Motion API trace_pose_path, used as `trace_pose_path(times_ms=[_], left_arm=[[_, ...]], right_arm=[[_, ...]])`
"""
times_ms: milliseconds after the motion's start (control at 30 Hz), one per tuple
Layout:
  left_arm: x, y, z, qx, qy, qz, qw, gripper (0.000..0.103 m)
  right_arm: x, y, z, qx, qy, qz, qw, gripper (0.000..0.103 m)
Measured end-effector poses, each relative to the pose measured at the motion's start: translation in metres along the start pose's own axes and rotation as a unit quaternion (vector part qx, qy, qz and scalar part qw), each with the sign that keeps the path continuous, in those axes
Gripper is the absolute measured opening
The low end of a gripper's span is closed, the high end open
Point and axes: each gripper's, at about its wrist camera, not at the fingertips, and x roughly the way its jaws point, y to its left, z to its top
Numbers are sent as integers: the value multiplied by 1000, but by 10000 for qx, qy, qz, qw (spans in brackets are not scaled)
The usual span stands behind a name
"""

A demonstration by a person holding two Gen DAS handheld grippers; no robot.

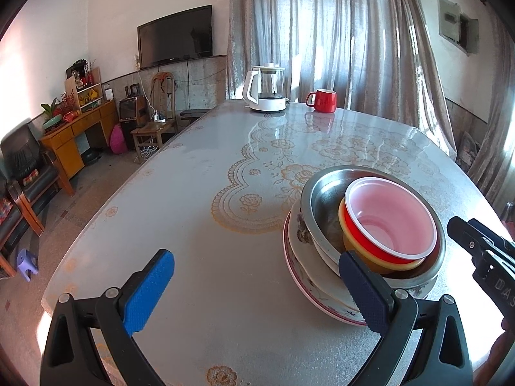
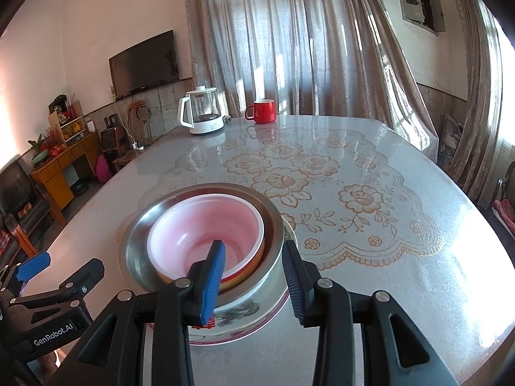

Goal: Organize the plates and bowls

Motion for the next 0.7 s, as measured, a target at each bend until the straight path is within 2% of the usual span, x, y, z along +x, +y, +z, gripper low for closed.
trace_pose_path(times_ms=[700], left_arm=[[-1,0,1,20,1,-17,10000,103]], right_arm=[[1,2,1,-4,-15,23,10000,36]])
